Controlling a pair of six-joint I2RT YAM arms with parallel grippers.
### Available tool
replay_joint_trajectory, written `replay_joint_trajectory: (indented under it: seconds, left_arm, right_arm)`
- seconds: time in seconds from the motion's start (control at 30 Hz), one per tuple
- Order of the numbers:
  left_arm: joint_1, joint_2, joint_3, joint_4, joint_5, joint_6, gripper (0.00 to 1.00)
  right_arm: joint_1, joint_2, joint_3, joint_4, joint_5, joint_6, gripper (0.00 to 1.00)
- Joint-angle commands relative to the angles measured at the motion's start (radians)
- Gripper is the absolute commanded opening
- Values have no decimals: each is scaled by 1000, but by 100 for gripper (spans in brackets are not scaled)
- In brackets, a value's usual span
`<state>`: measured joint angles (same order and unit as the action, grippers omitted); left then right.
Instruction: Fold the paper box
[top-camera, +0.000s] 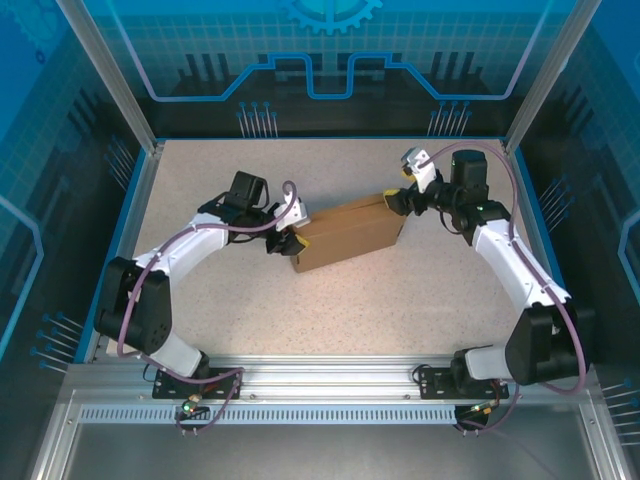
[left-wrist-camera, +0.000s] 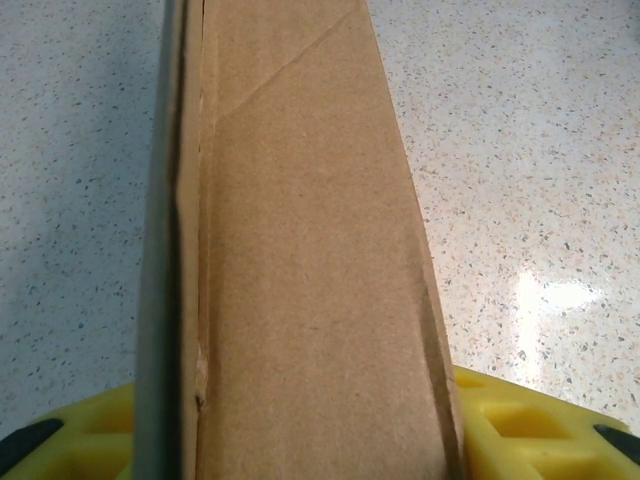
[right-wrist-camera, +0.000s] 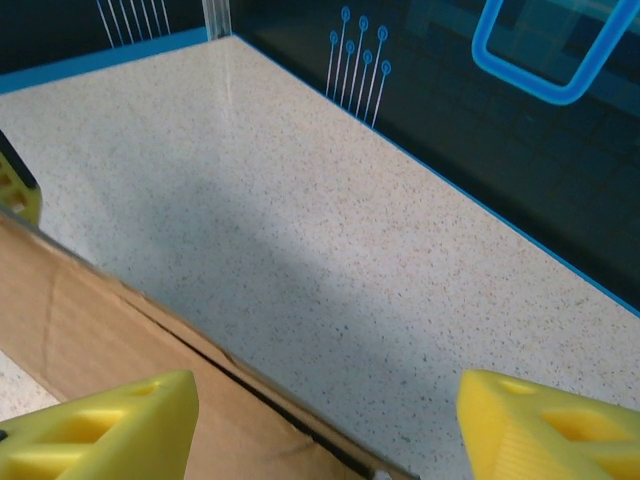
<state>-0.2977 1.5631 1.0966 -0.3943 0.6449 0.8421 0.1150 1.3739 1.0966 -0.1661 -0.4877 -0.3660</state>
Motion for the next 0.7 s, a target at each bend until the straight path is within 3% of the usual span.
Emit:
replay_joint_trajectory:
  seconds: [0.0, 0.2, 0.43, 0.67]
  left_arm:
    - [12, 10, 39, -16, 69, 35, 44]
    - [15, 20, 45, -22, 65, 31, 43]
    - [15, 23, 50, -23, 65, 26, 43]
    - [15, 27, 48, -15, 67, 20, 44]
  right_arm:
    - [-39, 46, 63, -59, -46, -116, 70]
    - [-29, 130, 203, -287, 83, -219, 65]
    - [-8, 163, 267, -398, 243, -254, 55]
    - [8, 209, 320, -462, 253, -263, 49]
